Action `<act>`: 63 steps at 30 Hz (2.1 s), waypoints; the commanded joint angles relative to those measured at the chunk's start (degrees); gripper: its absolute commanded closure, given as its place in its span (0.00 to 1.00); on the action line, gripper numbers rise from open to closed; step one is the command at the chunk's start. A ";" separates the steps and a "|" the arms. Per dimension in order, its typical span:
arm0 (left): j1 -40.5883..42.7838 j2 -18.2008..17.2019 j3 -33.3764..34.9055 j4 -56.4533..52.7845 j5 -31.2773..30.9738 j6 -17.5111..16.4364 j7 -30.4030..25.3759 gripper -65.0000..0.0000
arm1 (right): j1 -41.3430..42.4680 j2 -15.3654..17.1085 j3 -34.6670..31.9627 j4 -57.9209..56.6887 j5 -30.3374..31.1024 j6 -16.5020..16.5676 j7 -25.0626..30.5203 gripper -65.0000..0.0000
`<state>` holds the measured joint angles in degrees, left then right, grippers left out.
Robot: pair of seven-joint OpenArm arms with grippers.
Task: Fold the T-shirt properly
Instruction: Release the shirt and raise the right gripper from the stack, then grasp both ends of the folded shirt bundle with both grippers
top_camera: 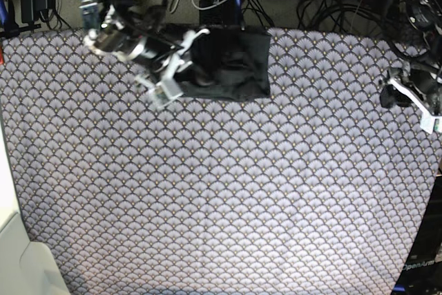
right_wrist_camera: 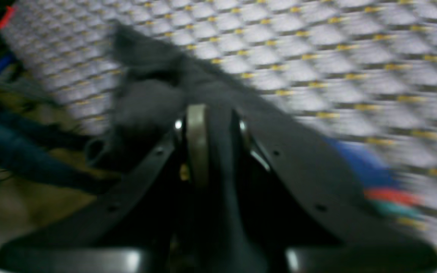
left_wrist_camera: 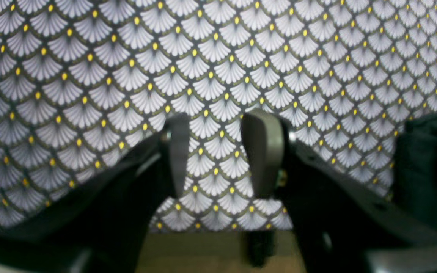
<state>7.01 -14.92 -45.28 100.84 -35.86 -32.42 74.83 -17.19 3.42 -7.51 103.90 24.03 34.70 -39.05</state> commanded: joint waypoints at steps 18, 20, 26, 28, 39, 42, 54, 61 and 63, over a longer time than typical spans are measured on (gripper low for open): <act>0.51 -3.94 16.22 -3.30 -0.85 -7.27 -0.85 0.48 | 0.88 3.74 -10.21 5.60 1.24 0.77 1.82 0.86; 0.51 -3.68 16.22 -3.21 -0.93 -7.58 -0.85 0.44 | 0.88 4.97 -8.71 5.77 1.24 0.77 1.82 0.86; 0.51 -1.57 16.22 -3.39 -0.93 -7.58 -0.15 0.44 | 0.36 5.50 -4.05 5.69 1.24 0.77 1.82 0.86; 0.07 0.02 17.28 -4.18 -0.93 -7.58 1.88 0.43 | 0.27 5.50 -3.00 5.69 1.24 0.77 1.55 0.86; -2.48 5.99 25.89 -9.19 -4.36 -7.58 2.40 0.43 | 0.36 7.52 -1.42 5.69 1.16 0.77 1.29 0.86; -2.30 6.26 25.89 -9.10 -8.85 -7.58 2.84 0.43 | 0.44 8.23 -1.42 5.69 1.16 0.77 1.29 0.86; 1.21 8.98 25.45 -12.44 -19.04 -7.58 2.49 0.43 | 0.53 8.40 -1.50 5.60 1.16 0.77 1.20 0.86; 0.69 12.15 25.45 -17.45 -19.04 -7.58 2.23 0.43 | 0.44 9.99 -1.50 5.60 1.16 0.77 1.20 0.86; 0.78 12.59 25.54 -17.45 -19.13 -7.58 2.23 0.43 | 0.36 9.99 -1.50 5.60 1.16 0.77 1.20 0.86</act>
<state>8.25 -2.00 -19.70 82.59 -53.45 -39.66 77.56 -17.06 13.10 -9.17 108.60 24.08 35.07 -39.29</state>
